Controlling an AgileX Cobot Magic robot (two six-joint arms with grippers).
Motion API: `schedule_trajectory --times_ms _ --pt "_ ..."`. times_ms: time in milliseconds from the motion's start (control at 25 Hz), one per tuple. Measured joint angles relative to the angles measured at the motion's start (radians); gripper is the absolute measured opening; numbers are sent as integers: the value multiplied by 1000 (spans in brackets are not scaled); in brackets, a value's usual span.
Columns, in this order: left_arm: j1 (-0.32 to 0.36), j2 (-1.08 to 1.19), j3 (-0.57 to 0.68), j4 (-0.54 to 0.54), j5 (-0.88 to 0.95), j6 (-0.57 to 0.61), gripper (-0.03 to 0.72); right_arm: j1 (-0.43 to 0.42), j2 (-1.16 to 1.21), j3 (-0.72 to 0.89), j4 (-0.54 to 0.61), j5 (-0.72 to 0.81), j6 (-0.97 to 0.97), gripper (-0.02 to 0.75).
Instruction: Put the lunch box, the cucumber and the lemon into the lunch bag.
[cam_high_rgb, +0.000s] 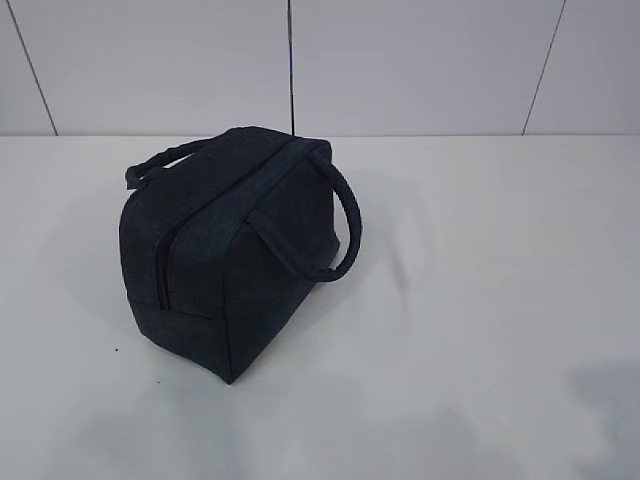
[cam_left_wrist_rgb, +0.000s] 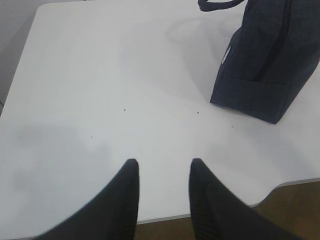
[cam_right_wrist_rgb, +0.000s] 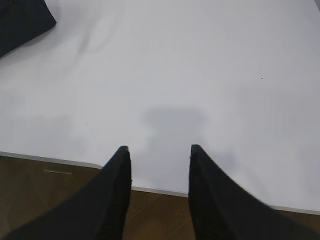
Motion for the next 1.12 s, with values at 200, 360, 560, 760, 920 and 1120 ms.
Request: schedule_trajectory --times_ms 200,360,560,760,920,1120 --pt "-5 0 0 0 0 0 244 0 0 0 0 0 0 314" --pt "-5 0 0 0 0 0 244 0 0 0 0 0 0 313" --pt "-5 0 0 0 0 0 244 0 0 0 0 0 0 313" --pt "-5 0 0 0 0 0 244 0 0 0 0 0 0 313" --pt "-5 0 0 0 0 0 244 0 0 0 0 0 0 313" --pt "-5 0 0 0 0 0 244 0 0 0 0 0 0 313"
